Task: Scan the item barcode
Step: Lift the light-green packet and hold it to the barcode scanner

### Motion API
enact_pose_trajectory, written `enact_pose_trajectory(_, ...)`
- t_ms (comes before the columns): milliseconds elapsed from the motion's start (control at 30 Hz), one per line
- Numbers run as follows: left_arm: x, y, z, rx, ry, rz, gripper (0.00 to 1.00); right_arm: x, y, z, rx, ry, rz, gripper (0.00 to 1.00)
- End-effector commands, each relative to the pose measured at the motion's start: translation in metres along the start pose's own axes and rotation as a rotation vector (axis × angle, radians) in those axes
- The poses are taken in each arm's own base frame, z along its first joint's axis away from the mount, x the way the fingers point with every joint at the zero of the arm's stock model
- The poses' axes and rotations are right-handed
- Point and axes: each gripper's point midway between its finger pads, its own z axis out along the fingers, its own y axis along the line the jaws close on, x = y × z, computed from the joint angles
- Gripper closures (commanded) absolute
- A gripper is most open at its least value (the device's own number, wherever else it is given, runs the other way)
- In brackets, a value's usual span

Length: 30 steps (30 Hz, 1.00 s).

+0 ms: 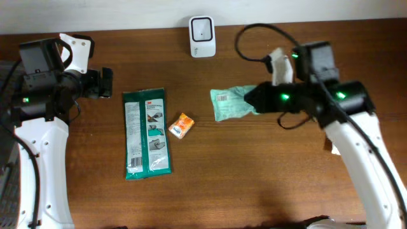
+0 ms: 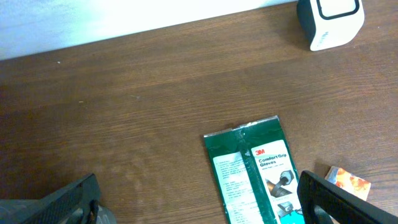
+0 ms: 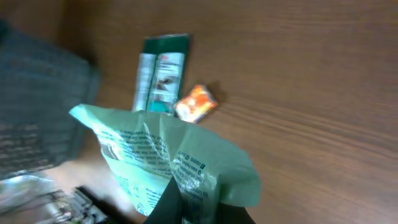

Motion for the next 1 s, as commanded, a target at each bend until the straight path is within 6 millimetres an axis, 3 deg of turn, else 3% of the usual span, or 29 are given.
enact_pose_trajectory(0,-0.008,0.0,-0.007,0.003,-0.027,0.014,0.01,-0.047,-0.005,0.02,0.243,-0.044,-0.065,0.96)
enact_pose_trajectory(100,-0.007,0.0,-0.007,0.003,-0.027,0.013,0.01,-0.109,-0.01,0.042,0.451,-0.113,-0.156,0.96)
enact_pose_trajectory(167,-0.008,0.0,-0.007,0.003,-0.027,0.014,0.01,-0.161,-0.027,0.061,0.643,-0.243,-0.258,0.96)
enact_pose_trajectory(267,-0.007,0.0,-0.007,0.003,-0.027,0.013,0.01,-0.209,-0.041,0.086,0.831,-0.384,-0.418,0.96)
enact_pose_trajectory(367,-0.008,0.0,-0.007,0.003,-0.027,0.014,0.01,-0.258,-0.031,0.132,0.907,-0.504,-0.714,0.96)
enact_pose_trajectory(500,-0.007,0.0,-0.007,0.003,-0.027,0.013,0.01,-0.28,-0.033,0.174,1.002,-0.531,-0.998,0.96)
enact_pose_trajectory(667,-0.007,0.0,-0.007,0.003,-0.027,0.013,0.01,-0.27,-0.057,0.221,1.056,-0.432,-1.146,0.96)
enact_pose_trajectory(867,-0.007,0.0,-0.007,0.003,-0.027,0.013,0.01,-0.271,-0.055,0.221,1.057,-0.449,-1.142,0.96)
enact_pose_trajectory(967,-0.007,0.0,-0.007,0.004,-0.027,0.013,0.01,-0.275,-0.044,0.207,1.04,-0.489,-1.103,0.96)
